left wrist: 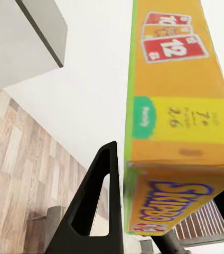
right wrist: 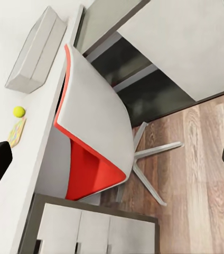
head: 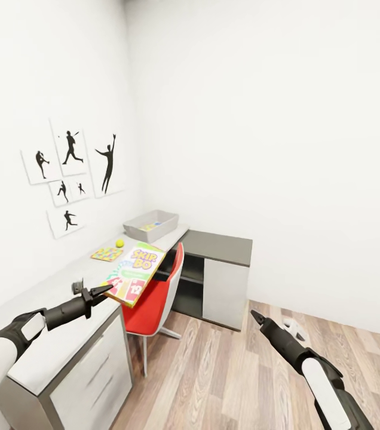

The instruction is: Put all the toys in the child's room - the three board games (two on the bed and one on the table), the two jigsaw puzzles on the table, and the tennis ball on the table - inside the toy box on the table in the child's room.

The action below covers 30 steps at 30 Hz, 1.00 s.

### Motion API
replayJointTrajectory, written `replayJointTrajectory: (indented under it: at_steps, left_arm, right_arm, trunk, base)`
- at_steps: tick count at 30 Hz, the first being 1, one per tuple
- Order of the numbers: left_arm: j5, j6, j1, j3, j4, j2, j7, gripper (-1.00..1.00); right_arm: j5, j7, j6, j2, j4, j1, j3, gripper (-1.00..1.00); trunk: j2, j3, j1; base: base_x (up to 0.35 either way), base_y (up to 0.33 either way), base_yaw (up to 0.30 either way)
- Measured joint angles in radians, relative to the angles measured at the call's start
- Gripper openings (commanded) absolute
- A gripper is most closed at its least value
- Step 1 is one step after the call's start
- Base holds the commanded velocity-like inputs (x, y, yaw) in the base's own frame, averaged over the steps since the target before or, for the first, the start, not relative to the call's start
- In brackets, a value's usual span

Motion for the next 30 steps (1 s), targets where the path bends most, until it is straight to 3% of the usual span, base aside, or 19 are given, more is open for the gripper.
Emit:
replayJointTrajectory:
  at_steps: [30]
  left_arm:
    - [0.002, -0.004, 0.0, 0.0, 0.0, -0.001, 0.0, -1.0]
  right_arm:
    - [-0.002, -0.007, 0.006, 0.0, 0.0, 0.0, 0.004, 1.0]
  trunk:
    - [0.0, 0.0, 0.0]
  base:
    - [0.006, 0.0, 0.0]
